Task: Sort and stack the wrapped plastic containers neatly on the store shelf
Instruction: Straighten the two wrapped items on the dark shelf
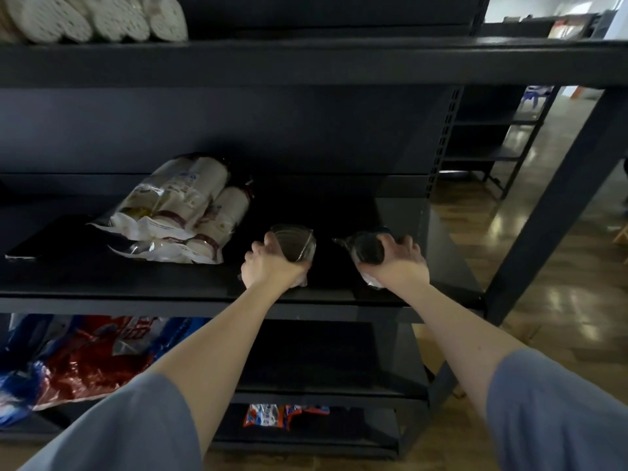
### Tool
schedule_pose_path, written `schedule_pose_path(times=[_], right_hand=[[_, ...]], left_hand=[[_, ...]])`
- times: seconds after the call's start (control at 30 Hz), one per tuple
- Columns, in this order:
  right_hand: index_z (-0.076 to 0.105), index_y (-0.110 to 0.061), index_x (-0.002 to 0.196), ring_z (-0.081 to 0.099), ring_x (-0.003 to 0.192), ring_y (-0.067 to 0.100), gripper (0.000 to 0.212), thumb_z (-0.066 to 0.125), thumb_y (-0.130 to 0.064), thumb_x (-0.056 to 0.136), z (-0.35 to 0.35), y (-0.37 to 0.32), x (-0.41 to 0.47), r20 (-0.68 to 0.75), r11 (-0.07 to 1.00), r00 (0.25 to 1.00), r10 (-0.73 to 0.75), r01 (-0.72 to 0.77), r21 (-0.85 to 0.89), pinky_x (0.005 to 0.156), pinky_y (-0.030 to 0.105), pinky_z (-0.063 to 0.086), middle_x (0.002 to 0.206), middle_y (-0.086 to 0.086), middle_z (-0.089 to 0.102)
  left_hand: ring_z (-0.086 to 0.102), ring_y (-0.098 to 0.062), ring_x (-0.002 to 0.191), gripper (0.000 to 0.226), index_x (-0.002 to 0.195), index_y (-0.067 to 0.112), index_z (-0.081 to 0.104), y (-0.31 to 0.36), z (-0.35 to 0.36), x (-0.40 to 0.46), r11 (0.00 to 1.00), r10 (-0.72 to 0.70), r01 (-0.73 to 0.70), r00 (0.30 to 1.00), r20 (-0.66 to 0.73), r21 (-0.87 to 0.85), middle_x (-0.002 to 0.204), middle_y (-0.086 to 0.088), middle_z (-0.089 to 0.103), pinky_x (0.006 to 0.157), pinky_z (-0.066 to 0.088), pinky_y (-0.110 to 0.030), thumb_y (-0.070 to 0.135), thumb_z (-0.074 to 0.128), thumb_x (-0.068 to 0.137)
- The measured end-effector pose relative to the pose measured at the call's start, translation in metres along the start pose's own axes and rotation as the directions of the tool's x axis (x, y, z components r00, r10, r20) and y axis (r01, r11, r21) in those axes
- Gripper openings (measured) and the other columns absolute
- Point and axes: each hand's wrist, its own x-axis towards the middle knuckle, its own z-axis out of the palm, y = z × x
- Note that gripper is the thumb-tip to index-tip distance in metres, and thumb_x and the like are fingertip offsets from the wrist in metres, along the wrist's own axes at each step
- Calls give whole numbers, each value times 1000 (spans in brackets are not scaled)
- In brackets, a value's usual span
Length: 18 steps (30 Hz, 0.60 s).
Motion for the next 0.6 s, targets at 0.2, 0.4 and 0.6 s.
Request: schedule_pose_path(times=[0.2,0.4,0.6], right_hand=[[34,-25,137,39,119,38,69,58,-53,79,-11,3,-23,-96,1000,995,-28,27,-10,91,42,45,131,16,37],[41,-22,134,45,114,40,69,57,-57,77,-21,-13,-51,-109,997,993,-47,40,-68,92,44,45,126,19,44],[41,-21,132,43,116,37,66,56,-57,78,-21,-33,-78,-49,987,991,-127,121,-102,94,43,40,127,16,42]], left_hand=[[45,-35,118,86,138,13,31,-10,-26,-11,997,75,-74,997,-22,23,129,-15,45,91,44,-42,52,67,70],[44,-34,123,92,139,5,31,-29,-41,-32,994,94,-92,995,-21,64,133,-16,45,95,45,-42,53,68,69],[41,-33,125,90,135,3,35,-54,-63,-68,996,59,-53,995,-80,73,134,-16,47,94,43,-41,53,68,68]])
